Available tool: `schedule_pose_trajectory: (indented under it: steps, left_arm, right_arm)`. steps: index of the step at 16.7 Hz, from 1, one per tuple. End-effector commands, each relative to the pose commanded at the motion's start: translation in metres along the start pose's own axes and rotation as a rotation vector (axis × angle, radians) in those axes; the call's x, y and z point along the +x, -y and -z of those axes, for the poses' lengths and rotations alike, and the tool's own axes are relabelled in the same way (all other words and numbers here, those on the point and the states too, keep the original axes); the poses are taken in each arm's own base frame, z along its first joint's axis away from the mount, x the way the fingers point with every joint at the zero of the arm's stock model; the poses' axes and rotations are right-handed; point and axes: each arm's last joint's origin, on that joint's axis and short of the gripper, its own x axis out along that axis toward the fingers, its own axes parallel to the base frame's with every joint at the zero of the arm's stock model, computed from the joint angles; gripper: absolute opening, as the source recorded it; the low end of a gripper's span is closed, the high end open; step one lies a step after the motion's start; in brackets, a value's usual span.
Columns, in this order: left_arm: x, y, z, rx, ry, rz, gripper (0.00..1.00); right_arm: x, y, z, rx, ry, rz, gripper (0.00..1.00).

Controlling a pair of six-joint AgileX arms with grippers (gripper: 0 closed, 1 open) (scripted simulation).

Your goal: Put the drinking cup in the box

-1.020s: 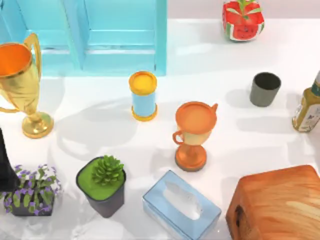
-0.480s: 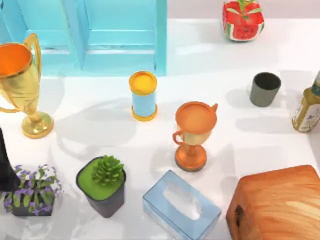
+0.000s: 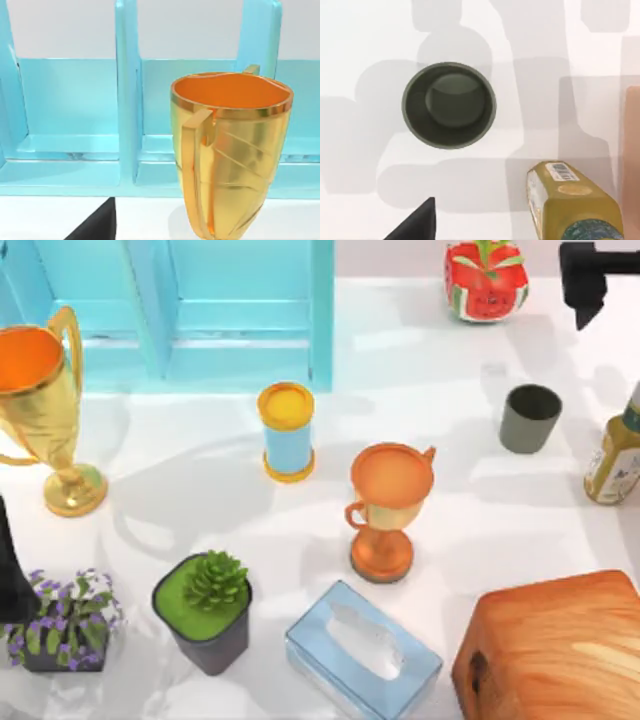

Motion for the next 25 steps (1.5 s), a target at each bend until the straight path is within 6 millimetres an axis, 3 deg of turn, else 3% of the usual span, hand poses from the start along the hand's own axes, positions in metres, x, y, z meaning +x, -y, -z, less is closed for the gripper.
schedule_pose_trajectory:
  steps: [3, 6, 14, 22, 25]
  left_arm:
    - [0.000, 0.000, 0.000, 0.000, 0.000, 0.000, 1.00]
    - [0.000, 0.000, 0.000, 0.000, 0.000, 0.000, 1.00]
    - [0.000, 0.000, 0.000, 0.000, 0.000, 0.000, 1.00]
    - [0.000, 0.000, 0.000, 0.000, 0.000, 0.000, 1.00]
    - [0.000, 0.000, 0.000, 0.000, 0.000, 0.000, 1.00]
  right_arm:
    - [0.036, -0.014, -0.018, -0.012, -0.108, 0.003, 1.00]
    - [0.056, -0.021, -0.025, -0.018, -0.164, 0.004, 1.00]
    - [0.065, -0.020, -0.026, -0.017, -0.173, 0.006, 1.00]
    - [0.150, -0.022, -0.012, -0.019, -0.168, 0.004, 1.00]
    - [0.157, -0.022, -0.009, -0.019, -0.171, 0.005, 1.00]
